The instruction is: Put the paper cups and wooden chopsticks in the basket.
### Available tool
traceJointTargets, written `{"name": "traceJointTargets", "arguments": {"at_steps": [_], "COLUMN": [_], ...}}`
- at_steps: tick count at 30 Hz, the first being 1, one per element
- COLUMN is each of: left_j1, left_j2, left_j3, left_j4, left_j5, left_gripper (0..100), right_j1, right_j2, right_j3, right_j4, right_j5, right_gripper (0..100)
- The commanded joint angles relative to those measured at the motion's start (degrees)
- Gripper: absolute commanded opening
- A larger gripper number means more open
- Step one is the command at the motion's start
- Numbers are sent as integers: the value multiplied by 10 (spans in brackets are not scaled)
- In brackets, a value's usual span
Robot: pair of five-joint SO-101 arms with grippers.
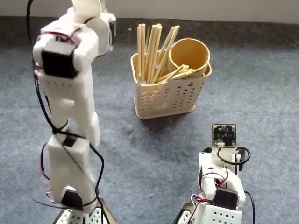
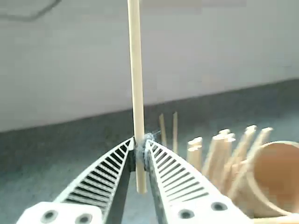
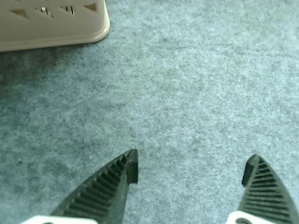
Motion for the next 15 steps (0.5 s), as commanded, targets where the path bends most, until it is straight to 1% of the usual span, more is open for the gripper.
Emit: {"name": "traceJointTargets", "arguments": {"at_steps": [1, 4, 7, 11, 15], "left_j1": [129, 178, 181, 172, 161], "left_j2": [-124, -120, -83, -21, 21], "left_j3": [-29, -29, -29, -29, -29], "left_j4": [-11, -15, -18, -44, -68], "left_j5": [20, 19, 18, 22, 19], "left_gripper": [5, 5, 8, 89, 98], "right_j1": [-1, -1, -1, -1, -1], "right_j2": [-4, -4, -4, -4, -4], "right_j3": [72, 72, 72, 72, 72], "right_j4": [-7, -7, -7, -7, -7], "right_j5": [8, 8, 8, 8, 8], "right_gripper": [347, 347, 347, 347, 347]}}
